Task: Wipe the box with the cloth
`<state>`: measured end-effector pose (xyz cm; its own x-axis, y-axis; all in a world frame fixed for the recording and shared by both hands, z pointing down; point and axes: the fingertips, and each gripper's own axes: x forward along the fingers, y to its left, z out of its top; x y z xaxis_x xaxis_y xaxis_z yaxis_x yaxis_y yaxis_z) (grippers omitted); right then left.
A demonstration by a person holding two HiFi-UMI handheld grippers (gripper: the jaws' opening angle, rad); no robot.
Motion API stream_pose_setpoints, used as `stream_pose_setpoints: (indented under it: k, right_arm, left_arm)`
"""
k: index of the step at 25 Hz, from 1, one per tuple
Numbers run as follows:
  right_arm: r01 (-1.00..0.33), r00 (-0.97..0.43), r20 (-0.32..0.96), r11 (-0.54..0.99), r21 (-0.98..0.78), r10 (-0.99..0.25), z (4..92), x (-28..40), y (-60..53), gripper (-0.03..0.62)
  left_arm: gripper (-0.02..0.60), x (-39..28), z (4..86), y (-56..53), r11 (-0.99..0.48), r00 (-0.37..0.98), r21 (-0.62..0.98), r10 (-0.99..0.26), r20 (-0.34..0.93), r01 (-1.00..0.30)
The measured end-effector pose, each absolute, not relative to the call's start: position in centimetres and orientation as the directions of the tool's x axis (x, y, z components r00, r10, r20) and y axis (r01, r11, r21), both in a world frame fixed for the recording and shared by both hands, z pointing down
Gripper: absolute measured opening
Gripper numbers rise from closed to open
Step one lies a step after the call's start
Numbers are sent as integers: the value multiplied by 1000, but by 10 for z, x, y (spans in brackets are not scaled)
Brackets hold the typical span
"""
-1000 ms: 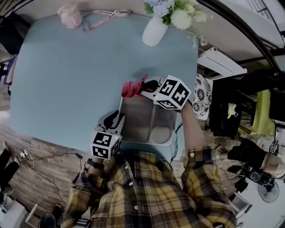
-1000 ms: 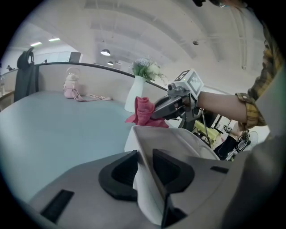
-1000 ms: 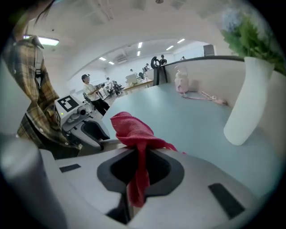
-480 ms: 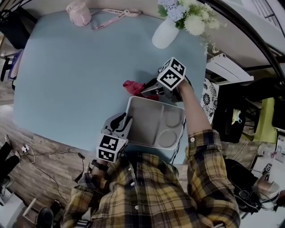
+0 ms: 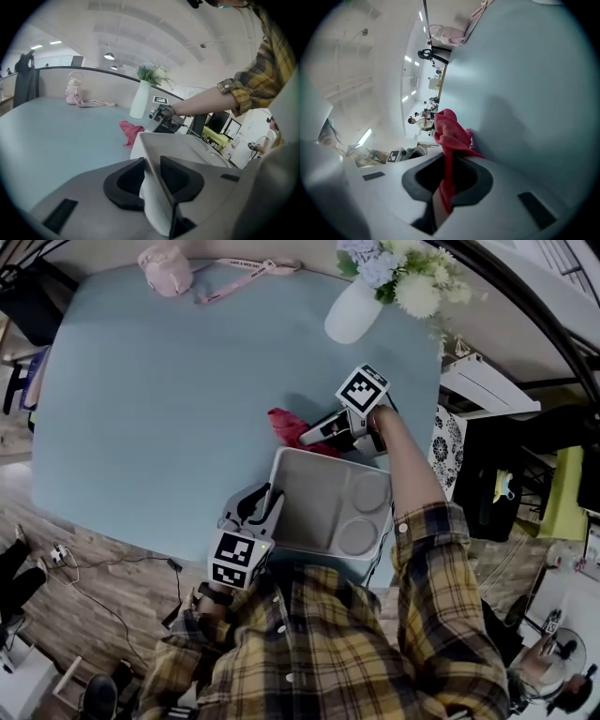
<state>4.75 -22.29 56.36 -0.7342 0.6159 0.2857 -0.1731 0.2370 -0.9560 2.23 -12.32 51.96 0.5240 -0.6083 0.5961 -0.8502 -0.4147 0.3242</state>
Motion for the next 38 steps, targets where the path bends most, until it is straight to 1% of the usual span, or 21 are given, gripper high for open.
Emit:
stream_pose_setpoints:
  k: [7, 13, 23, 32, 38]
  right_arm:
    - [-217, -697, 340, 266, -939, 631, 569, 57, -221, 41]
    - [-262, -668, 398, 302, -917, 629, 574, 84, -217, 41]
    - [-330, -653, 443, 295, -897, 614, 578, 137, -213, 41]
    - [-395, -658, 497, 303, -867, 566, 580, 188, -210, 41]
    - [-412, -726, 492, 269, -871, 480, 578, 216, -209, 41]
  left_arm:
    - [103, 21, 521, -124, -408, 501, 298, -613, 611, -863]
    - [103, 21, 520, -123, -407, 497, 293, -616, 611, -865]
    - [101, 20, 520, -122, -401, 486, 284, -619, 617, -871]
    - [101, 21, 521, -123, -390, 459, 256, -626, 630, -884]
    - [100, 21, 520, -122, -384, 443, 240, -632, 636, -892]
